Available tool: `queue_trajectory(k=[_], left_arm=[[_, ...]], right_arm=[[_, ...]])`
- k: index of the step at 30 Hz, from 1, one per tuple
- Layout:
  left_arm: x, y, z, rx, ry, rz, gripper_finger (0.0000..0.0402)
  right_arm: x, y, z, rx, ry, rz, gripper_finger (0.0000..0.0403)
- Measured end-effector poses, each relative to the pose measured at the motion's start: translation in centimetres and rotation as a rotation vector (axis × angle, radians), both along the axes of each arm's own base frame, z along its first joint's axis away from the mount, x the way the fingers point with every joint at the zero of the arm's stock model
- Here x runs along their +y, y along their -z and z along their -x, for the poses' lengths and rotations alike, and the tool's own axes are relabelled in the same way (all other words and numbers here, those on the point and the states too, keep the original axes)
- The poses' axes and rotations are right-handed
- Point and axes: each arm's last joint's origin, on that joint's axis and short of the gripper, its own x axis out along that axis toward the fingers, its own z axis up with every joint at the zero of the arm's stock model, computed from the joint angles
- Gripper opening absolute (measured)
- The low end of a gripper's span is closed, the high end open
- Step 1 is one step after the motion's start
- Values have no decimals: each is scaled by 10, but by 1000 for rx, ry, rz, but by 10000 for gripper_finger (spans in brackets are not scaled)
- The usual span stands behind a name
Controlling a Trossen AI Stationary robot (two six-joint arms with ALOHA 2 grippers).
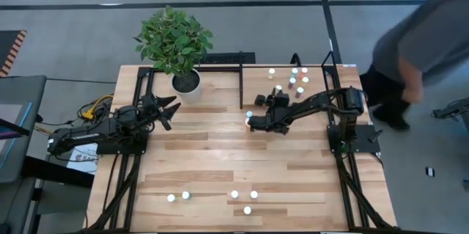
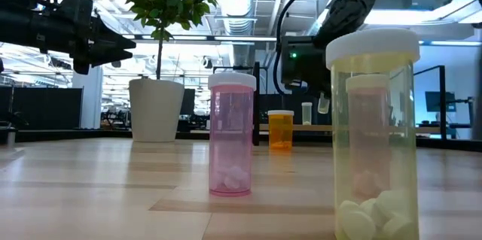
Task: Pick and place medicine bottles onto shelf by color
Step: Put the right yellow pill bottle on the shelf
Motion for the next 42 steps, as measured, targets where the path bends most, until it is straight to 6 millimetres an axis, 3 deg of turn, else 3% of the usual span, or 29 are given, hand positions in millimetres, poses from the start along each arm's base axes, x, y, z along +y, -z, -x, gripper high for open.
queue_trajectory(k=[9,42], left_arm=[[0,0,0,0,0,0,181],[0,0,0,0,0,0,181]], right_arm=[[-12,0,2,127,19,-12,117],[-31,5,8,232,38,-215,117]])
